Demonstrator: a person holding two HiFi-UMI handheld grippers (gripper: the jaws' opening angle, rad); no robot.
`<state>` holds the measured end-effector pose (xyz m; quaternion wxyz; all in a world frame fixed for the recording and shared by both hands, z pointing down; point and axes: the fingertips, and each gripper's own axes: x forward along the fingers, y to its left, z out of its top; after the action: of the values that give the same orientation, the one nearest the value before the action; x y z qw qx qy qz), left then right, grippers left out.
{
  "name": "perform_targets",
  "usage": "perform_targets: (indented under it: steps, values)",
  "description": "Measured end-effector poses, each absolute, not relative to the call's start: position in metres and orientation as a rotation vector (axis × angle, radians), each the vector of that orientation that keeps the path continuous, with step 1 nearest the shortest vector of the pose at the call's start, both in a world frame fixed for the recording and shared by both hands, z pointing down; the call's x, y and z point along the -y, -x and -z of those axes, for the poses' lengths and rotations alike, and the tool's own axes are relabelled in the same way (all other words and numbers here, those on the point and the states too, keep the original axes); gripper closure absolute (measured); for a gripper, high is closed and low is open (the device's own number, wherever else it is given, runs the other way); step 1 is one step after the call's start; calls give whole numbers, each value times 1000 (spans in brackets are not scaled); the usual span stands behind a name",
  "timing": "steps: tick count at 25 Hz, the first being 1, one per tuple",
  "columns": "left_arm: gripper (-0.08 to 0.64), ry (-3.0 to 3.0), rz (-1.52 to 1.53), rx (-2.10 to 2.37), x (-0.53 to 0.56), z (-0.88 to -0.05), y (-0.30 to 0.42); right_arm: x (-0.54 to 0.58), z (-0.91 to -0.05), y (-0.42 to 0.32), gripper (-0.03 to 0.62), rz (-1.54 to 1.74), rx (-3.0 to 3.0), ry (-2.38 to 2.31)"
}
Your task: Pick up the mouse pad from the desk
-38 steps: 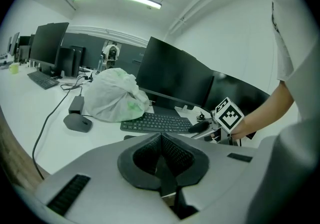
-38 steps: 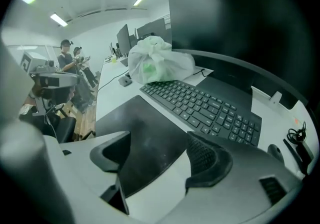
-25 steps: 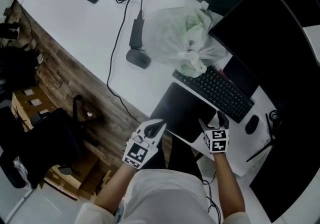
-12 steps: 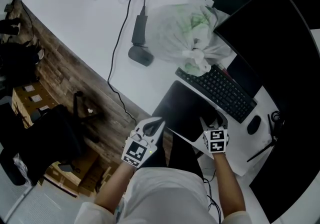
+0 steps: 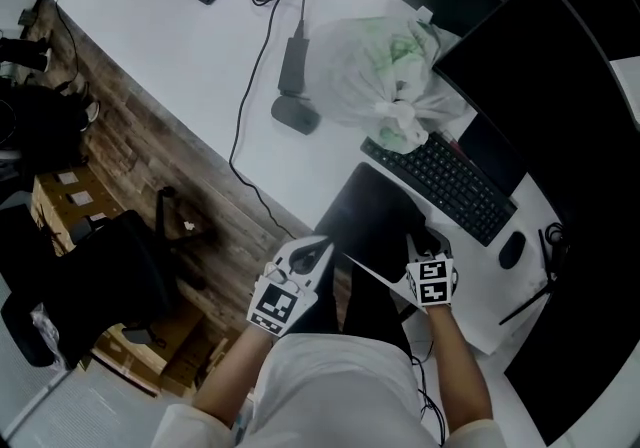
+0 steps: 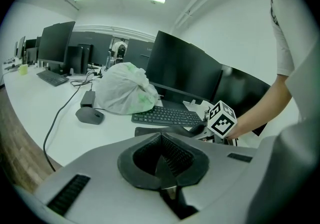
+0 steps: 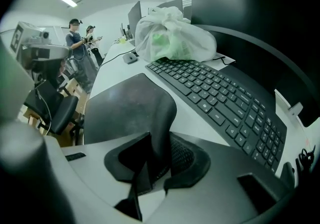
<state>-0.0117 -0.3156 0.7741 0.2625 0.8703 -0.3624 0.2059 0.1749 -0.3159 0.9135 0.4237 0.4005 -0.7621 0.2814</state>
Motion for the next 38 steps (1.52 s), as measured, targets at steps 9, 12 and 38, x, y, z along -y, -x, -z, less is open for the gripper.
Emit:
perform_targets:
  steps: [9,12,38]
  values:
    - [543,-2414,-550,1020,308,-733,29,308,-887,-160,548,-714,1945,-990]
    - [543,-2436,-541,1024,303,-720,34,306,-871,-153,548,-742,1963,-1003]
    - [542,-2497,-338,1105,240,-638,118,293,-696,-85,551,-603,2197,-1151]
